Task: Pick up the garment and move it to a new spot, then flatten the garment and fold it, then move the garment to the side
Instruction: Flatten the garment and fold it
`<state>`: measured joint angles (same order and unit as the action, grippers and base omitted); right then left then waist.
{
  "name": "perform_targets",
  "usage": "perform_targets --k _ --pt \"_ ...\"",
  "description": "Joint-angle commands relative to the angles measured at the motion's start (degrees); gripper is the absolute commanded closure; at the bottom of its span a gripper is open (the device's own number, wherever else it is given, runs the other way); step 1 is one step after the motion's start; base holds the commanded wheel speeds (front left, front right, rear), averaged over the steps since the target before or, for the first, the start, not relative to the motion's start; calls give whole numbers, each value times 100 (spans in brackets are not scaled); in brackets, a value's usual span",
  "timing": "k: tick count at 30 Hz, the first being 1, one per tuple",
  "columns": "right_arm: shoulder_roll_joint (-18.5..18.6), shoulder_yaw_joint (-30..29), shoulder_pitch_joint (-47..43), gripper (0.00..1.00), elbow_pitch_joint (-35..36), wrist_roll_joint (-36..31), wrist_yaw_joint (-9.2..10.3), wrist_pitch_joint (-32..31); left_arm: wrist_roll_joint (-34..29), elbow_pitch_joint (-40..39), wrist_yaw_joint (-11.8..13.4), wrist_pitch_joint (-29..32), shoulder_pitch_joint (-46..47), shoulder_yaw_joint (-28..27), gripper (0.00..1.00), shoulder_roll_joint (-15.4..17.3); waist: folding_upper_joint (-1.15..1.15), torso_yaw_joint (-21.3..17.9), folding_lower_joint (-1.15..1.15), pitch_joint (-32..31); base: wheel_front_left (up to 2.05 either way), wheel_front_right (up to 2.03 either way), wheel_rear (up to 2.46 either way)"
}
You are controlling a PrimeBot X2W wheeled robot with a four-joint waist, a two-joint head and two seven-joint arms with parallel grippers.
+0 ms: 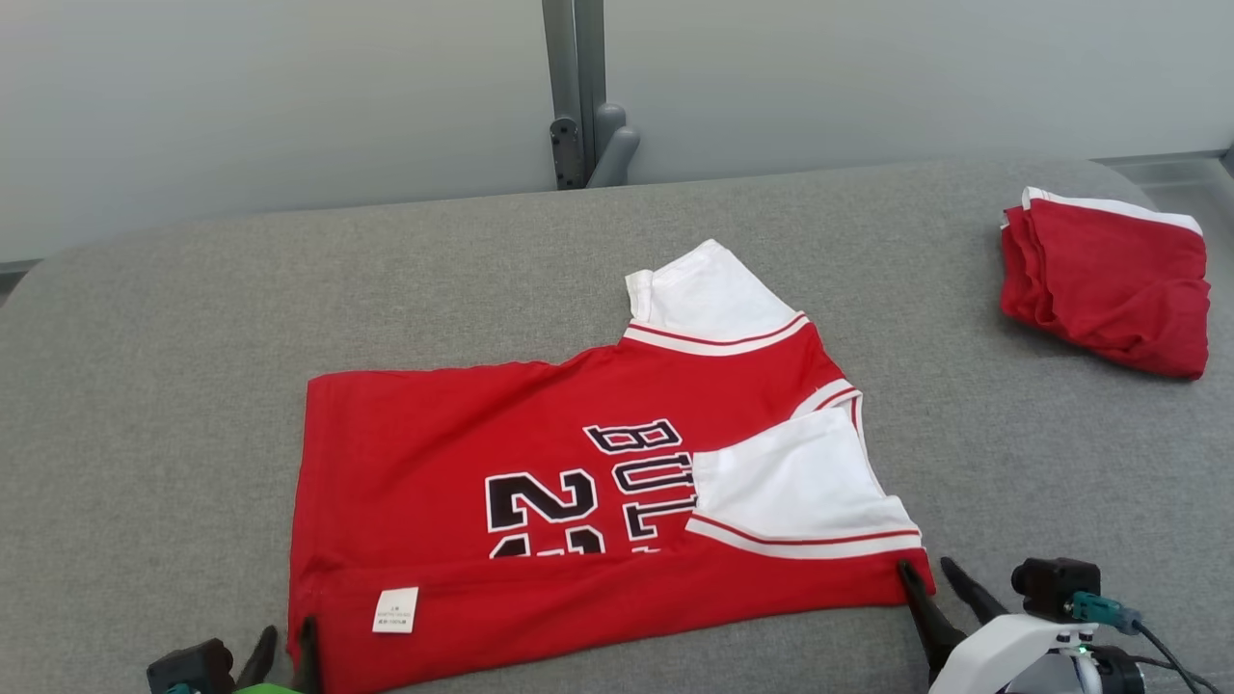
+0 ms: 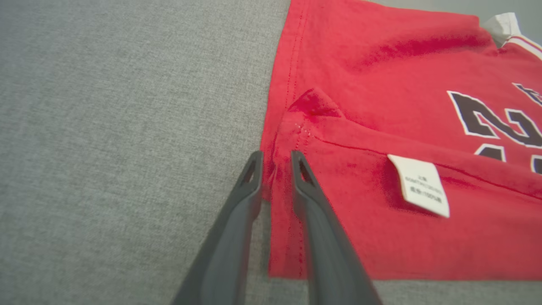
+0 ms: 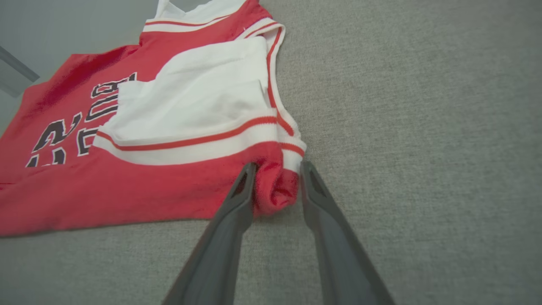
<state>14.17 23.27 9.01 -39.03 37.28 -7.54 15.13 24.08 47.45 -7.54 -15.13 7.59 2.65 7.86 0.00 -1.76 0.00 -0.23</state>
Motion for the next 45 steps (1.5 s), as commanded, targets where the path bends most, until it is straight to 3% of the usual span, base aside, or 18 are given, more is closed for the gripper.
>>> perform_targets --k 1,9,13,22,30,31,32,36,45 --pt "55 -44 37 0 -3 2 11 0 -59 7 15 3 11 -36 0 19 0 -13 0 67 0 0 0" --pt "113 -527 654 0 442 -481 10 0 -457 -430 21 4 601 -331 0 1 0 21 0 681 0 0 0" --pt "63 -512 1379 0 643 -751 11 0 -654 -360 17 4 1479 -230 0 57 0 13 0 1182 0 0 0" --pt "-132 -2 2519 0 740 -824 11 0 -495 656 15 12 2887 -12 0 189 0 -154 0 1879 0 0 0" --pt "-100 189 2766 0 909 -758 11 0 -319 1277 15 1 3501 71 0 340 0 -248 0 2177 0 0 0" --pt "-80 185 2768 0 918 -754 11 0 -301 1317 14 10 3528 101 2 342 0 -246 0 2195 0 0 0" --pt "-62 173 2767 0 923 -750 11 0 -278 1325 14 13 3548 126 18 347 0 -243 0 2208 0 0 0" --pt "-16 126 2799 0 914 -715 11 0 -202 1174 14 11 3550 178 100 354 0 -200 0 2246 0 0 0" --pt "156 362 3440 0 496 -647 11 -90 -246 682 14 6 3596 314 100 270 0 63 0 2394 0 0 0"
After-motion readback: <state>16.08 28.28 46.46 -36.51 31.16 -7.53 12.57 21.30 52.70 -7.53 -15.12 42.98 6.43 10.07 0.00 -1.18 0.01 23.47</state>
